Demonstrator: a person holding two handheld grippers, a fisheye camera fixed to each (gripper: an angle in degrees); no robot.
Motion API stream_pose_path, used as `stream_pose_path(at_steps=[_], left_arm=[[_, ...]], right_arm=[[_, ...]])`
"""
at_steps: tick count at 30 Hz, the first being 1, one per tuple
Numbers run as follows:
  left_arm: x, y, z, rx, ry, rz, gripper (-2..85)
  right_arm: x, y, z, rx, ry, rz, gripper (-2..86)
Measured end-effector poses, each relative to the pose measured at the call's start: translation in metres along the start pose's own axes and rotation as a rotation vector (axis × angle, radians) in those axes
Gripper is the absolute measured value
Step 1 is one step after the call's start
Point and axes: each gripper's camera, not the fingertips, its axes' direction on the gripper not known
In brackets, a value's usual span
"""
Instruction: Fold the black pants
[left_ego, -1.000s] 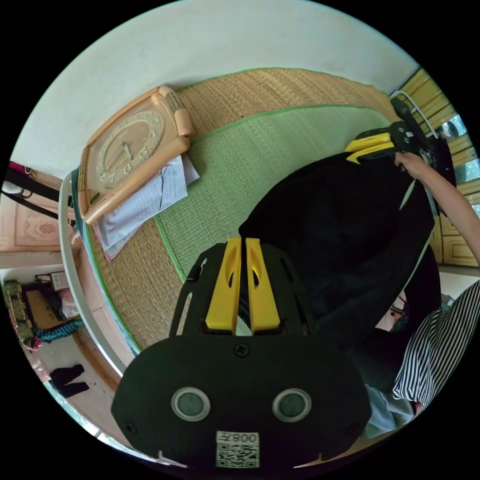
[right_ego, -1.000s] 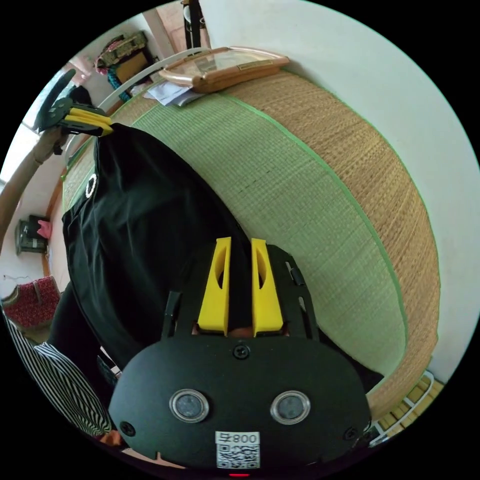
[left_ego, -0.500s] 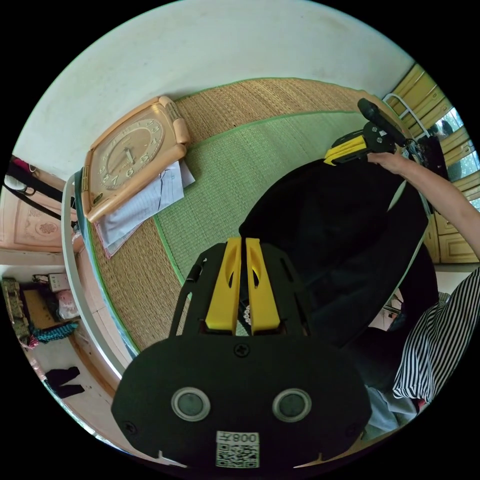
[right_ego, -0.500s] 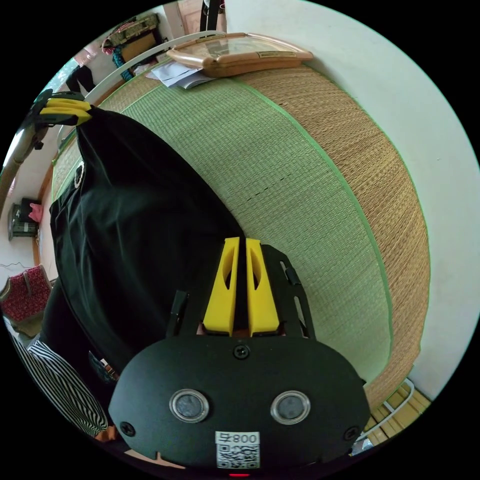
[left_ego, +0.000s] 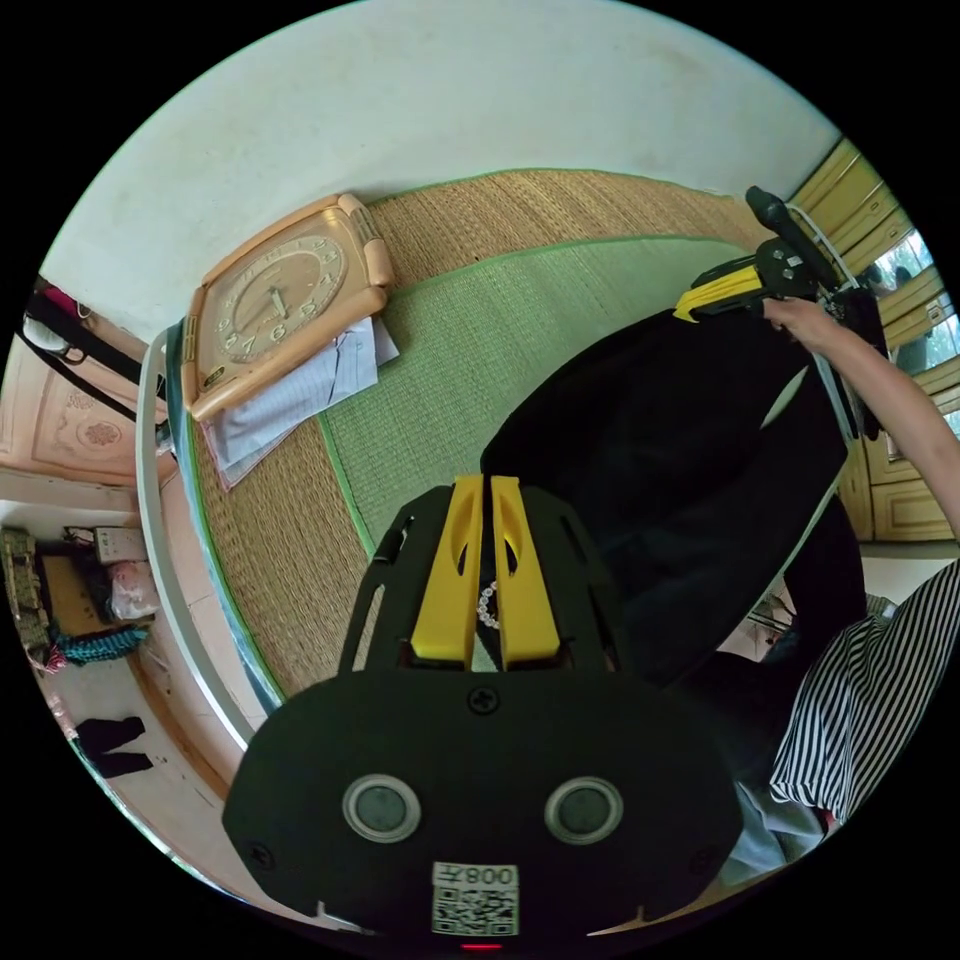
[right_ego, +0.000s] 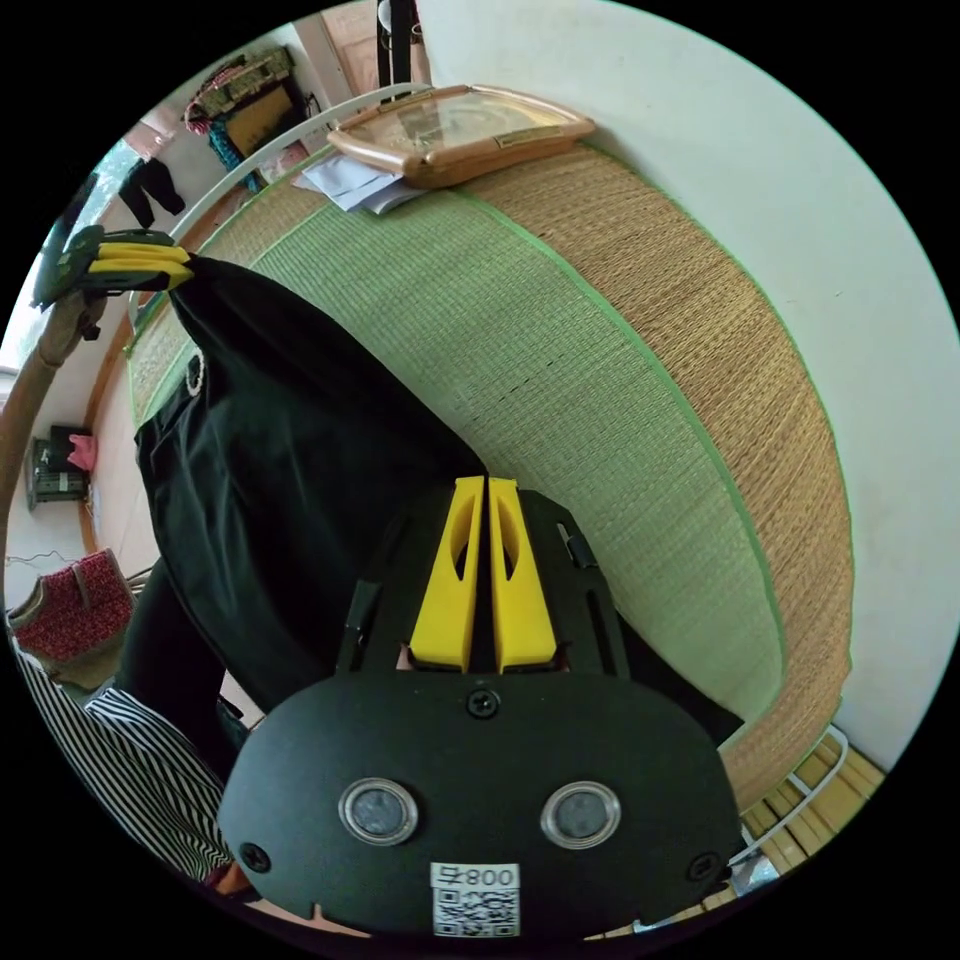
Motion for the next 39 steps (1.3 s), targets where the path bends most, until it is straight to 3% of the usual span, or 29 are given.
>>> stream_pose_path(at_steps=[22, 39], left_arm=[[0.071, 0.168, -0.065, 0.048, 0.020, 0.028, 1.3], [0.088, 0.270, 0.013, -0.072, 0.095, 0.023, 1.0]], right_arm=[[-0.216, 0.150, -0.207, 0.090, 0.083, -0.075, 0.4], [-0.362, 0.243, -0.172, -0.060, 0.046, -0.203, 0.5]])
